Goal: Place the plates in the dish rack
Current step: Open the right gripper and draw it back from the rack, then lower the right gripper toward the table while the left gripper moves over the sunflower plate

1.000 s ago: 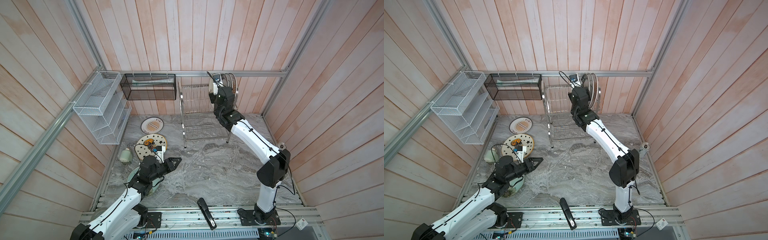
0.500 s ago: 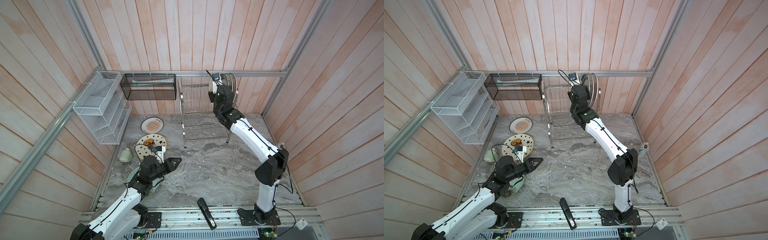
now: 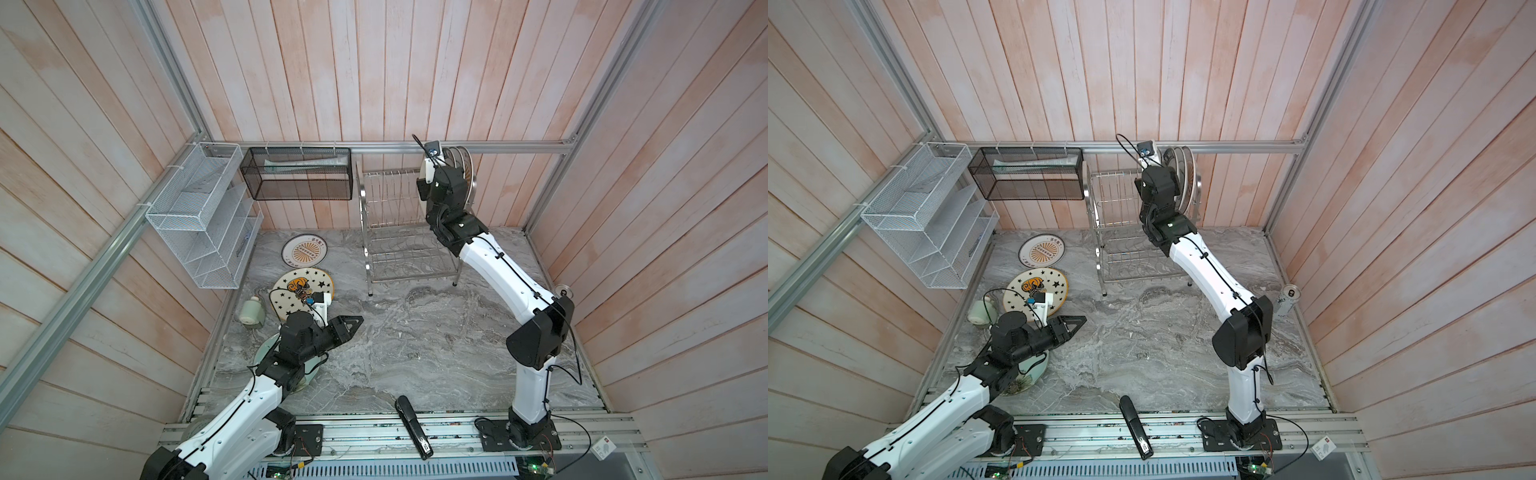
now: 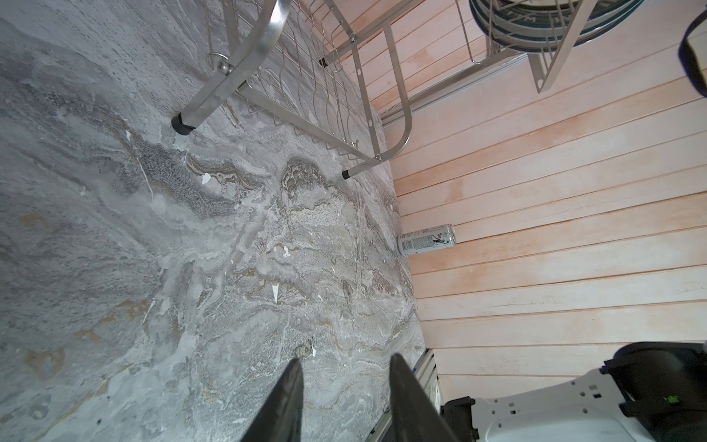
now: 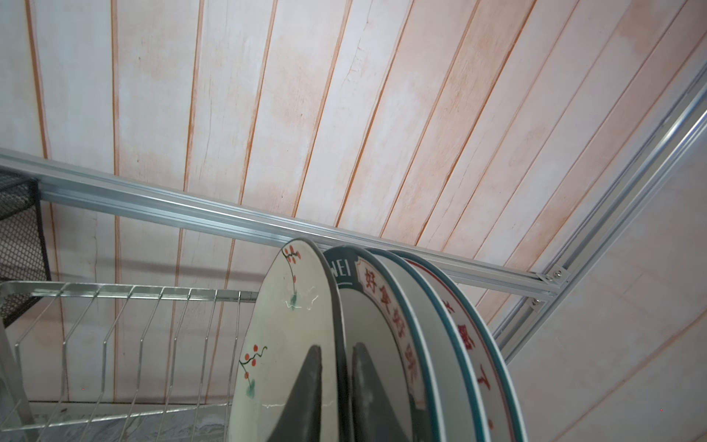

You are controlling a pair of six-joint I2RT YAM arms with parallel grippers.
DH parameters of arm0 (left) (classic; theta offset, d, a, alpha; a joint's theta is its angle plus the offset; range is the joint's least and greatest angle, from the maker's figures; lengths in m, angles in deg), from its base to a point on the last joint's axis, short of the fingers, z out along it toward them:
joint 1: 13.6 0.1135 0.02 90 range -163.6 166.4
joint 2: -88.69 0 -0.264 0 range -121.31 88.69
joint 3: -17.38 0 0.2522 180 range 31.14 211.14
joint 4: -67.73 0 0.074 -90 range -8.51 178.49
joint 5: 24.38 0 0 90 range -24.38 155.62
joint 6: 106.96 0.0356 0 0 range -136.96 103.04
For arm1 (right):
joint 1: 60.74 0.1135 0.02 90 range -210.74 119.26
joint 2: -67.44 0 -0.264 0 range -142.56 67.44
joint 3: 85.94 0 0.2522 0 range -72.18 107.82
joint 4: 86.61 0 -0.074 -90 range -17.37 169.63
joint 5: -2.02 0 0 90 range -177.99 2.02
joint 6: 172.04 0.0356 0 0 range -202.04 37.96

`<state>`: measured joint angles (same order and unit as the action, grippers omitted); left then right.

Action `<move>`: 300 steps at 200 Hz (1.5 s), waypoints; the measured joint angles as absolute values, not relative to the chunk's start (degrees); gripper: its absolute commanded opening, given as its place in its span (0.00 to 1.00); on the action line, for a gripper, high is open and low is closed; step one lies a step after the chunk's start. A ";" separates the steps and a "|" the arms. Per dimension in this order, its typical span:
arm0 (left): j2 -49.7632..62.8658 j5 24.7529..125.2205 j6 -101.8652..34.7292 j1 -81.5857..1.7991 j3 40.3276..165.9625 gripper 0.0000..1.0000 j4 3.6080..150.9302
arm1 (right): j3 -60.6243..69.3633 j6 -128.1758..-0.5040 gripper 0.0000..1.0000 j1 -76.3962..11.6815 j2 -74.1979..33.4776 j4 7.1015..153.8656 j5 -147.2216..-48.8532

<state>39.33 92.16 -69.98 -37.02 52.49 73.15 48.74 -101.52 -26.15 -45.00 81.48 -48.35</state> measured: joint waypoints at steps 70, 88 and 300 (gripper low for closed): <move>39.26 92.16 -69.82 -37.02 52.49 0.40 73.15 | 49.70 -101.52 0.21 -26.39 -45.00 82.62 -48.41; 39.24 92.16 -69.67 -37.02 52.49 0.39 73.17 | 49.83 -101.50 0.24 -26.39 -45.00 82.57 -48.41; 38.74 81.91 -62.74 -37.02 64.64 0.42 86.33 | 12.20 -87.73 0.62 -32.77 -2.49 83.91 -65.83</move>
<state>38.74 81.91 -62.74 -37.02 64.64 86.33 12.20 -87.73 -32.77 -2.49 83.91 -65.83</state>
